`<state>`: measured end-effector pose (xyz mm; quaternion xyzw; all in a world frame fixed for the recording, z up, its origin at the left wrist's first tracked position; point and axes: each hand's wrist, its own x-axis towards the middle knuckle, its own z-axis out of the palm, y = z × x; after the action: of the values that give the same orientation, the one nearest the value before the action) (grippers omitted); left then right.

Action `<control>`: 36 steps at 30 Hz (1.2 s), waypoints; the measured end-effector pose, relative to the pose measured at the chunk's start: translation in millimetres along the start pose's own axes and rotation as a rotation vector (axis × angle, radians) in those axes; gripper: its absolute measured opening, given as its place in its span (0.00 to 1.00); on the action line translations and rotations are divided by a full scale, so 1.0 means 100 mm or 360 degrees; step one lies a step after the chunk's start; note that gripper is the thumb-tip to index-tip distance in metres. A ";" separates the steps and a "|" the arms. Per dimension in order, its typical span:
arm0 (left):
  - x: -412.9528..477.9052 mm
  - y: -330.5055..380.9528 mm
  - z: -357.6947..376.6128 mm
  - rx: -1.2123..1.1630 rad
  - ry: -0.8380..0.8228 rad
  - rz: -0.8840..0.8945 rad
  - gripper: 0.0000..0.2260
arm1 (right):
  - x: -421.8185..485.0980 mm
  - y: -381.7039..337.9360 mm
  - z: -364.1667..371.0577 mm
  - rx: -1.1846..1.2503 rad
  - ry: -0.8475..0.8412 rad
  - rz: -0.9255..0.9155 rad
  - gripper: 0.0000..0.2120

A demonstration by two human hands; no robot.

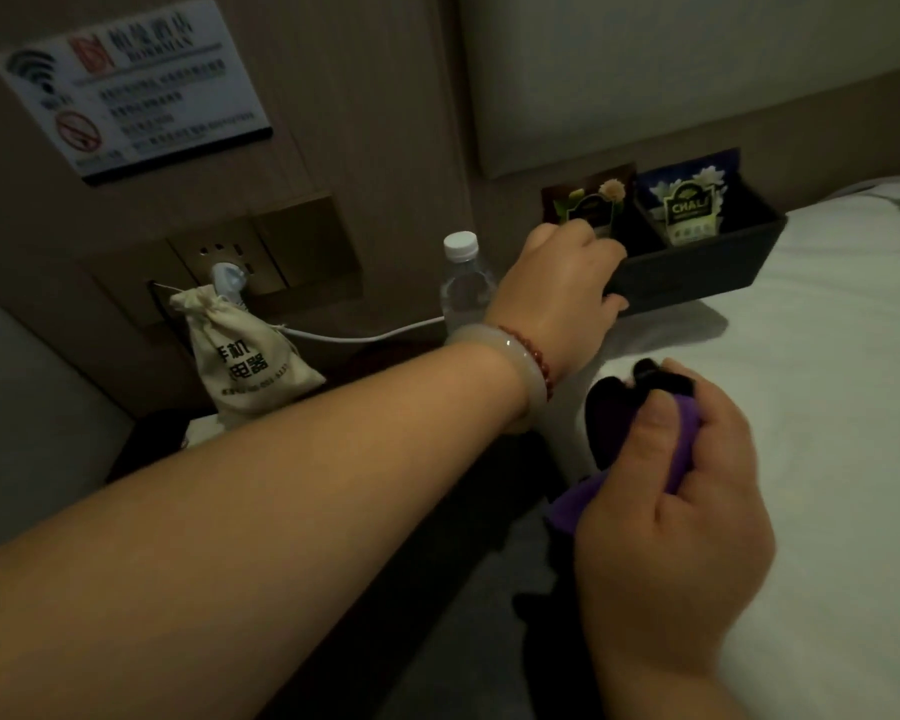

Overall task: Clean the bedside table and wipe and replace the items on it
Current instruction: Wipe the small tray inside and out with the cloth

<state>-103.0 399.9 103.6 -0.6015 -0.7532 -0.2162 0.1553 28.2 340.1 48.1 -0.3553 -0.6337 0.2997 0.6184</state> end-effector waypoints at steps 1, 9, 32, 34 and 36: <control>-0.09 0.02 -0.06 -0.0023 0.0093 0.0050 0.14 | 0.01 -0.02 -0.01 0.0024 0.0045 -0.0010 0.17; -1.16 0.09 -0.90 0.0208 0.0502 -0.0079 0.09 | 0.06 -0.06 -0.09 0.0155 0.0271 0.0141 0.18; -4.16 -0.25 -1.19 0.0253 0.0372 -0.0932 0.14 | -1.31 -0.81 0.34 -0.0446 -0.1891 -0.0017 0.04; -4.17 -0.28 -1.18 0.0198 0.0541 -0.0982 0.21 | -1.34 -0.78 0.37 -0.0498 -0.1880 -0.0022 0.05; -4.13 -0.35 -1.23 0.0127 0.0705 -0.1134 0.29 | -1.33 -0.74 0.39 -0.0534 -0.1866 -0.0057 0.05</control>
<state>-46.3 -16.5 0.4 -0.2359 -0.8703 -0.3511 0.2522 -18.8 191.3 31.2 -0.2130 -0.9130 0.3309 0.1072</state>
